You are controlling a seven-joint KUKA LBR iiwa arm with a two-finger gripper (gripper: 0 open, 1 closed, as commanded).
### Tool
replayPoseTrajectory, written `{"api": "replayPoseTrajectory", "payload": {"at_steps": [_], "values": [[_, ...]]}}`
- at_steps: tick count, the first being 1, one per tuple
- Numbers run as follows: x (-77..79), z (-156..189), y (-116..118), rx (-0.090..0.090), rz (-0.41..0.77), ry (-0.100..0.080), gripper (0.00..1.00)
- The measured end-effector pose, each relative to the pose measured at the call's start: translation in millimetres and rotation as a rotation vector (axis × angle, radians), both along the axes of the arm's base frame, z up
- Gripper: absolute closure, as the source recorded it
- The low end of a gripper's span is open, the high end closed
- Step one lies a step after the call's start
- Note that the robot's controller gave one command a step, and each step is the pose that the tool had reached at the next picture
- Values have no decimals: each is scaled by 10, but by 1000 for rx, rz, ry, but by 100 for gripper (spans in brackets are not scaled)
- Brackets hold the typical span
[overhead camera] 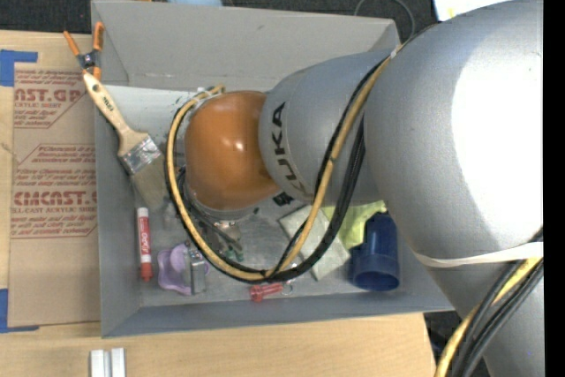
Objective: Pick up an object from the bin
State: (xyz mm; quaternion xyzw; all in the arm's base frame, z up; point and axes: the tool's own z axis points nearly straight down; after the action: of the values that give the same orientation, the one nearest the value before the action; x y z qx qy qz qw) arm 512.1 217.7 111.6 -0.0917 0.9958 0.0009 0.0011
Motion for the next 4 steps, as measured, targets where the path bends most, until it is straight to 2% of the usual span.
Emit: {"api": "replayPoseTrajectory", "payload": {"at_steps": [1, 2, 3, 4], "values": [[-284, -30, -59, 3, -35, -8, 0], [-305, -105, -68, 1, 106, -2, 0], [-266, -419, -74, 5, 86, -12, 0], [-280, -385, 6, 6, 232, -16, 100]]}}
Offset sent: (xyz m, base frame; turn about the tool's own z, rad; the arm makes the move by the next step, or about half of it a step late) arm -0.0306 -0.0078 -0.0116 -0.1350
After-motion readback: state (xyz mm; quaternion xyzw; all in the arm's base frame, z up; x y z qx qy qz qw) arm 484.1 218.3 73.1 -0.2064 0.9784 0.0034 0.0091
